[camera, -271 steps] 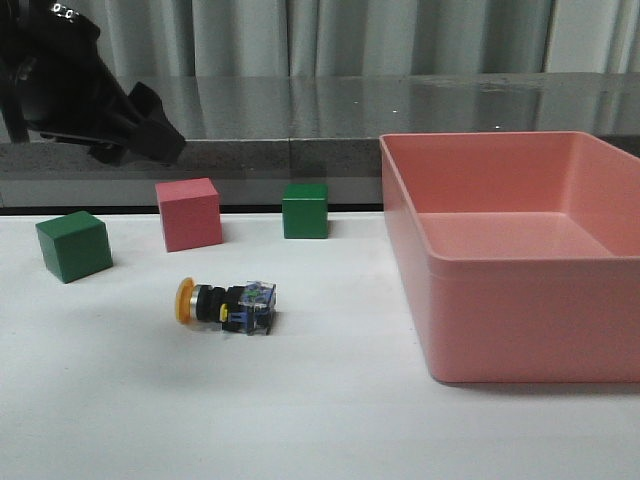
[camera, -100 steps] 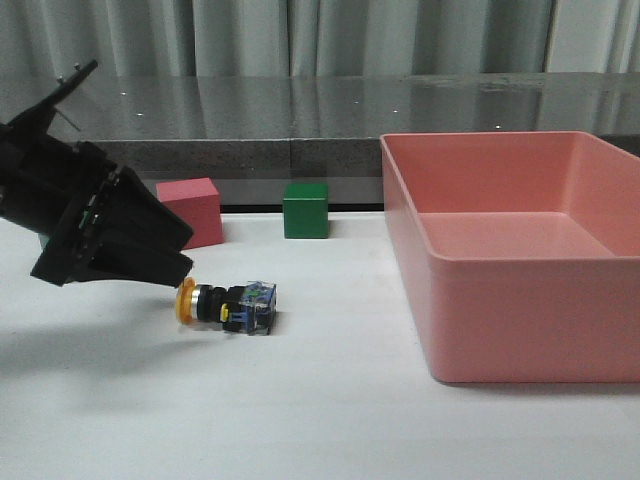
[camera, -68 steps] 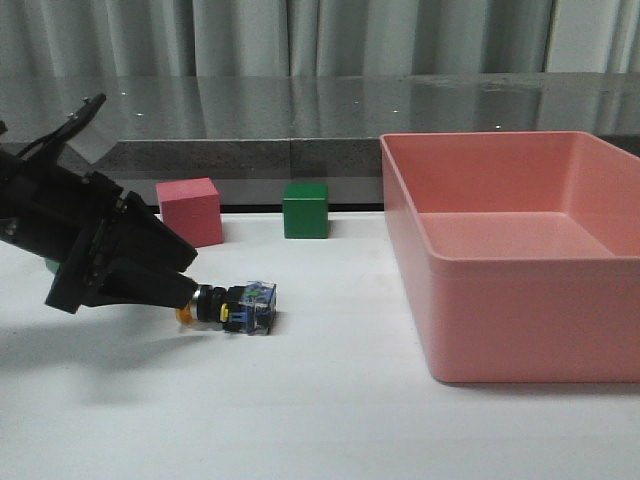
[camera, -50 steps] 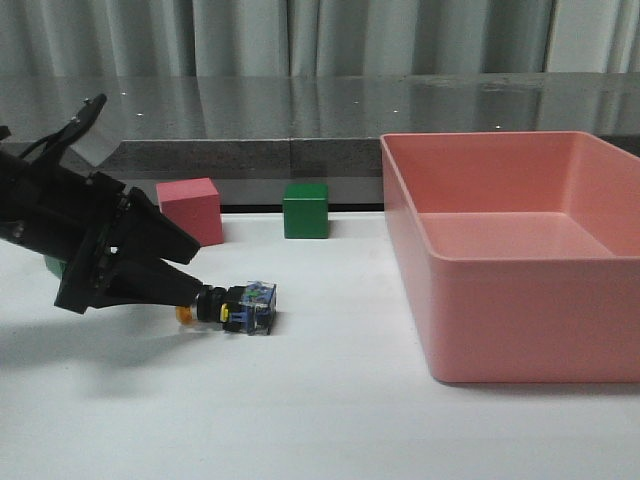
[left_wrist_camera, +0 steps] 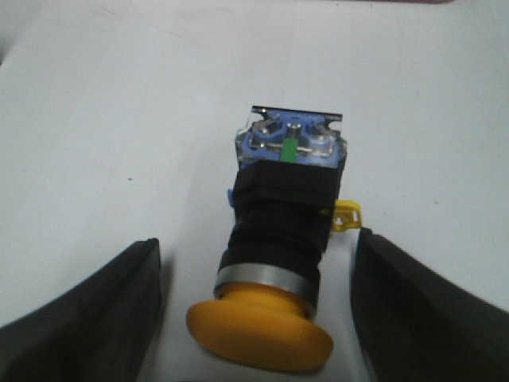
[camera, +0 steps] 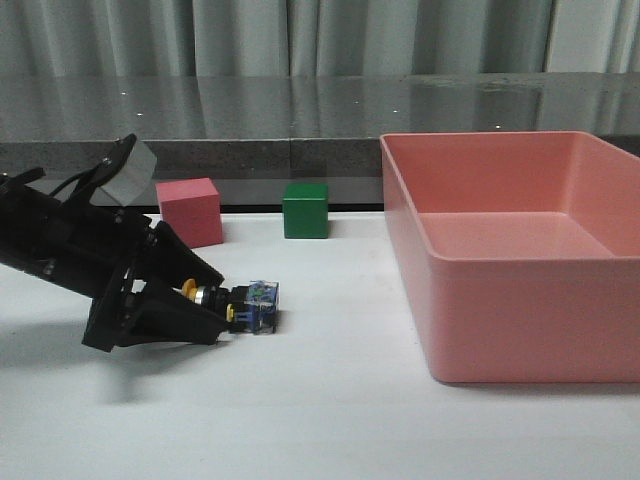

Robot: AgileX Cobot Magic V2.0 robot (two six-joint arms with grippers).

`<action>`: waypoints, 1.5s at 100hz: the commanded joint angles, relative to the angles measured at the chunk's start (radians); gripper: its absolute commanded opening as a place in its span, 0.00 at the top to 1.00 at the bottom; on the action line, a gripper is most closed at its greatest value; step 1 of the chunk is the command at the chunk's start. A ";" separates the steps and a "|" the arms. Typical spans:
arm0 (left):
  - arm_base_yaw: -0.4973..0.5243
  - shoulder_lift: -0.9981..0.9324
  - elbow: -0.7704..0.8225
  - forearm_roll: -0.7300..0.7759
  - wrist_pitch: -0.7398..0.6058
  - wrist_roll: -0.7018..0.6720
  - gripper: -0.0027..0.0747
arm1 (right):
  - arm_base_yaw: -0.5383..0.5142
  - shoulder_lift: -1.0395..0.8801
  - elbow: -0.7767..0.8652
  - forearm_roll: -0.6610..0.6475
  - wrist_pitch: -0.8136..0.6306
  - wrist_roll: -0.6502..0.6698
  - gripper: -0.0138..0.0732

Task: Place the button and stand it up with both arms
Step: 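Grasp the button body with the left gripper, then lift and rotate the button so its yellow cap points up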

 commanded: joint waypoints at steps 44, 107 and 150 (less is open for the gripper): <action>0.029 -0.180 -0.039 0.012 0.085 -0.089 0.99 | -0.006 -0.003 -0.024 0.008 -0.078 0.003 0.97; -0.362 -0.463 -0.300 1.653 -0.085 -1.326 0.99 | -0.006 -0.003 -0.024 0.008 -0.078 0.003 0.97; -0.577 -0.284 -0.300 2.178 0.016 -1.762 0.99 | -0.006 -0.003 -0.024 0.008 -0.078 0.003 0.97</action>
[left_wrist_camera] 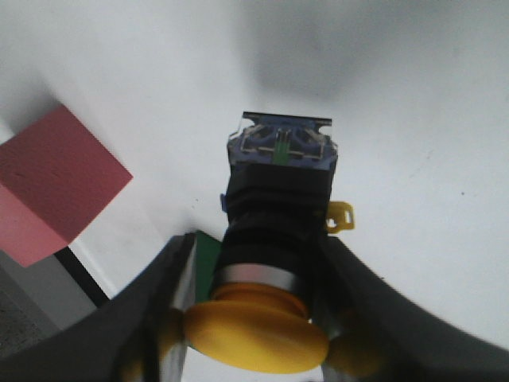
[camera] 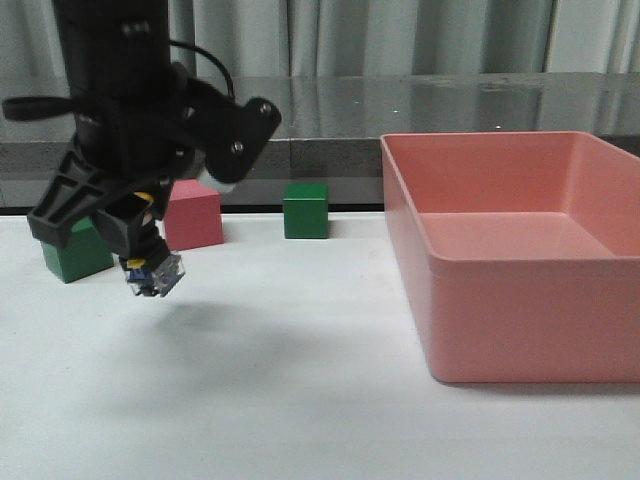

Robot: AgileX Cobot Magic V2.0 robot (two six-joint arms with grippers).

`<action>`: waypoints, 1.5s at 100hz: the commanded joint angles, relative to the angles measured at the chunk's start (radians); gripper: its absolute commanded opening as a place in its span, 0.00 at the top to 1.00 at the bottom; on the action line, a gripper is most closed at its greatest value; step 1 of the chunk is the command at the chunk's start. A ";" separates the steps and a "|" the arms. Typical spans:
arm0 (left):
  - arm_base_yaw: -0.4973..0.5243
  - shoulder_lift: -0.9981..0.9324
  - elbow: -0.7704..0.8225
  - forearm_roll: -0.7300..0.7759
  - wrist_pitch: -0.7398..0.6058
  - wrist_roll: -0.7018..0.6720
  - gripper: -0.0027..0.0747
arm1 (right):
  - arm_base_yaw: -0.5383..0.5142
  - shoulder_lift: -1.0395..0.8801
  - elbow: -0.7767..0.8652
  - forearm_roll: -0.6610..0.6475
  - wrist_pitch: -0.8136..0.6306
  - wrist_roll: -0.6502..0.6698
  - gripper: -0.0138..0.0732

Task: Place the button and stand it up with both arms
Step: 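Lift and rotate the button so its yellow cap points up, then set the button upright on the table and open the left gripper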

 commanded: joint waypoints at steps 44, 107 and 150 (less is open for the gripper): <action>-0.034 0.056 -0.029 0.095 0.056 -0.096 0.98 | -0.006 -0.003 -0.024 0.008 -0.078 0.002 0.97; -0.032 0.000 -0.052 0.096 0.106 -0.149 0.23 | -0.006 -0.003 -0.024 0.008 -0.078 0.002 0.97; 0.120 -0.349 -0.052 -0.179 0.133 -0.151 0.71 | -0.006 -0.003 -0.024 0.008 -0.078 0.002 0.97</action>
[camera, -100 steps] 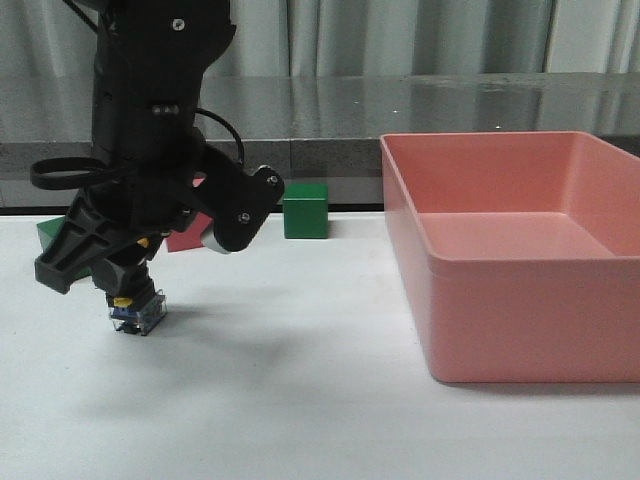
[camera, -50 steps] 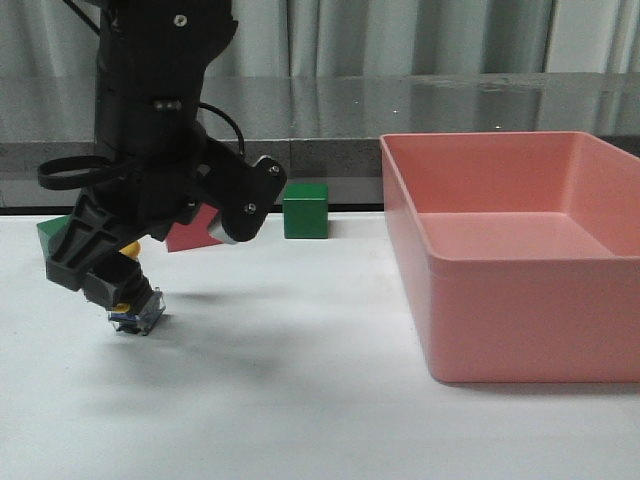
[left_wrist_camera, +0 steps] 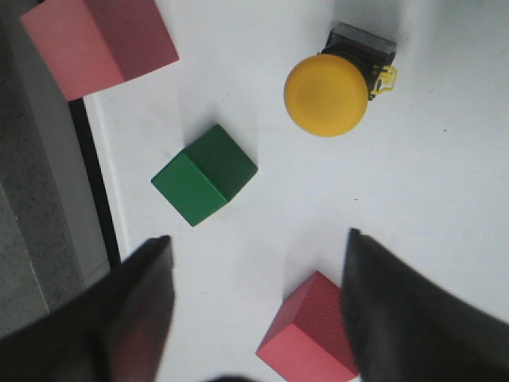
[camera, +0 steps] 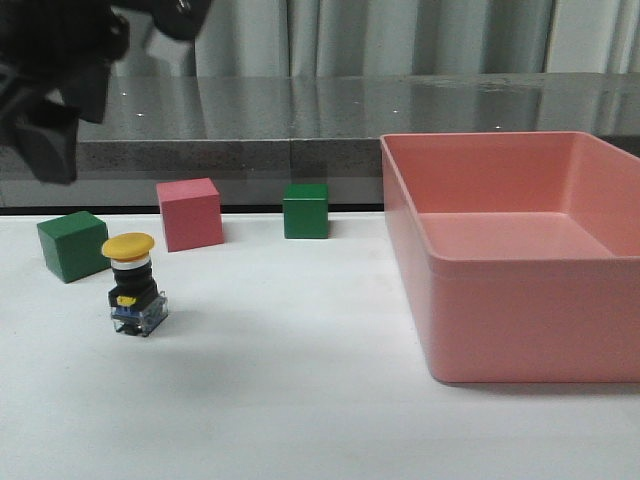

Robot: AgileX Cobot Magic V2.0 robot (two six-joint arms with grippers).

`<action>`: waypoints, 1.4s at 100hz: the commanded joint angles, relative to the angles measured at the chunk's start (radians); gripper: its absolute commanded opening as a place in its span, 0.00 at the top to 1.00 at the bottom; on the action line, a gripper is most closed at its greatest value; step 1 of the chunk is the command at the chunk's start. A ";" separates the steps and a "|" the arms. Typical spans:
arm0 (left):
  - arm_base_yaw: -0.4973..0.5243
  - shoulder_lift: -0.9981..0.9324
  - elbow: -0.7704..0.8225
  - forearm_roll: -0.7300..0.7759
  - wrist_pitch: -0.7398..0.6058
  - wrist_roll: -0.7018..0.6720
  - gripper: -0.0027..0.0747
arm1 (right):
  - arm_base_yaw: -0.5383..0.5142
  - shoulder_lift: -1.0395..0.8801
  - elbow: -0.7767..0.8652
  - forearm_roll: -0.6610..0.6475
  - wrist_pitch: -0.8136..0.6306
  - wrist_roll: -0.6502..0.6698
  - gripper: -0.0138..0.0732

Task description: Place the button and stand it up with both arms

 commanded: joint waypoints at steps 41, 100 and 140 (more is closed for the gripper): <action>0.383 -0.479 0.171 -0.580 -0.390 -0.022 0.99 | -0.006 -0.003 -0.024 0.008 -0.078 0.002 0.97; 0.412 -1.107 0.942 -0.945 -0.972 -0.022 0.99 | -0.006 -0.003 -0.024 0.008 -0.078 0.002 0.97; 0.412 -1.148 1.003 -1.017 -1.014 -0.022 0.99 | -0.006 -0.003 -0.024 0.008 -0.078 0.002 0.97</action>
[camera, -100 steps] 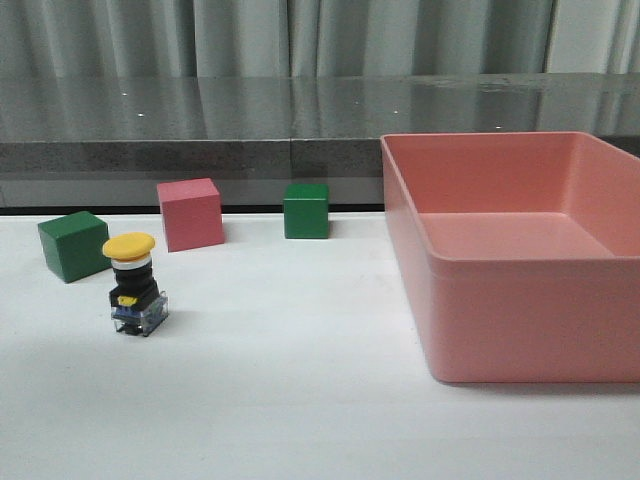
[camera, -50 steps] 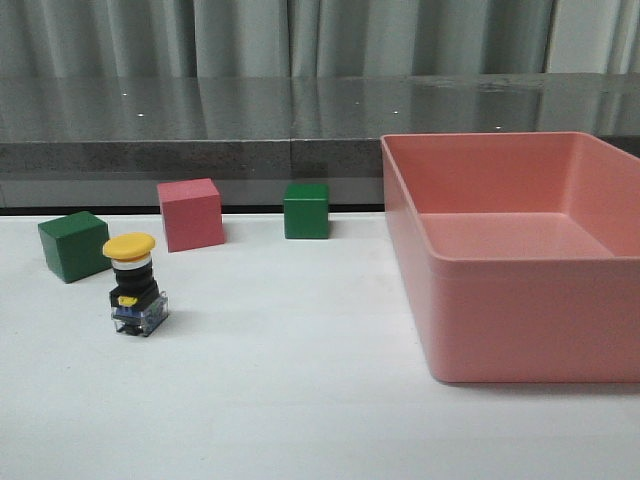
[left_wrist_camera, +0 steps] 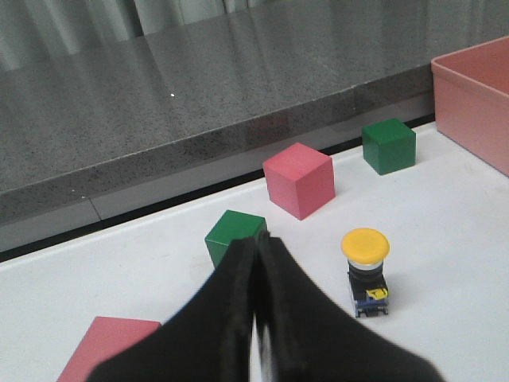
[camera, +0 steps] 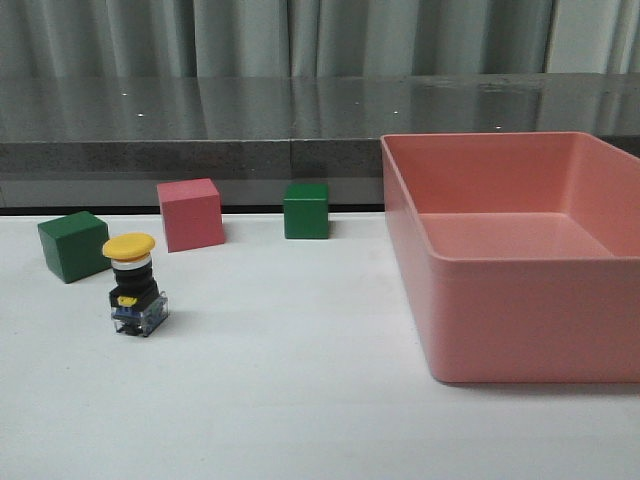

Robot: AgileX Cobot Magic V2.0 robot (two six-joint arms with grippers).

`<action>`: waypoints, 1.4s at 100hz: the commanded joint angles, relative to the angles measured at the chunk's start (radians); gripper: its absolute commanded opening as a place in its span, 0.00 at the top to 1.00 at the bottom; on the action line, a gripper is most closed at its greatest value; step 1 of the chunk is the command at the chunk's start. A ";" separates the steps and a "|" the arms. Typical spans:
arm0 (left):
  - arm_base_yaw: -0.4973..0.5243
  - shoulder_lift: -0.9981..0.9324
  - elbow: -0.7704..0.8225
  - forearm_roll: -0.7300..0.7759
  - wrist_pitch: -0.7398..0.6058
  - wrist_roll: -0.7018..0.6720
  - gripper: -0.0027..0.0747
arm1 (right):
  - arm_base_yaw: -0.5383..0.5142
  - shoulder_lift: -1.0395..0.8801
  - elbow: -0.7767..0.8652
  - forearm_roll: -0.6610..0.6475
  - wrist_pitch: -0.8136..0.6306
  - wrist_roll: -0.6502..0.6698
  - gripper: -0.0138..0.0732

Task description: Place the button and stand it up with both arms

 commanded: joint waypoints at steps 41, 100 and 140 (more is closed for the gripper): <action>0.003 0.002 -0.025 0.089 -0.141 -0.070 0.99 | -0.006 -0.003 -0.024 0.008 -0.078 0.002 0.97; 0.143 -0.357 0.281 0.546 -0.179 -0.580 0.99 | -0.006 -0.003 -0.024 0.008 -0.078 0.002 0.97; 0.143 -0.486 0.350 0.568 -0.192 -0.636 0.99 | -0.006 -0.003 -0.024 0.008 -0.078 0.002 0.97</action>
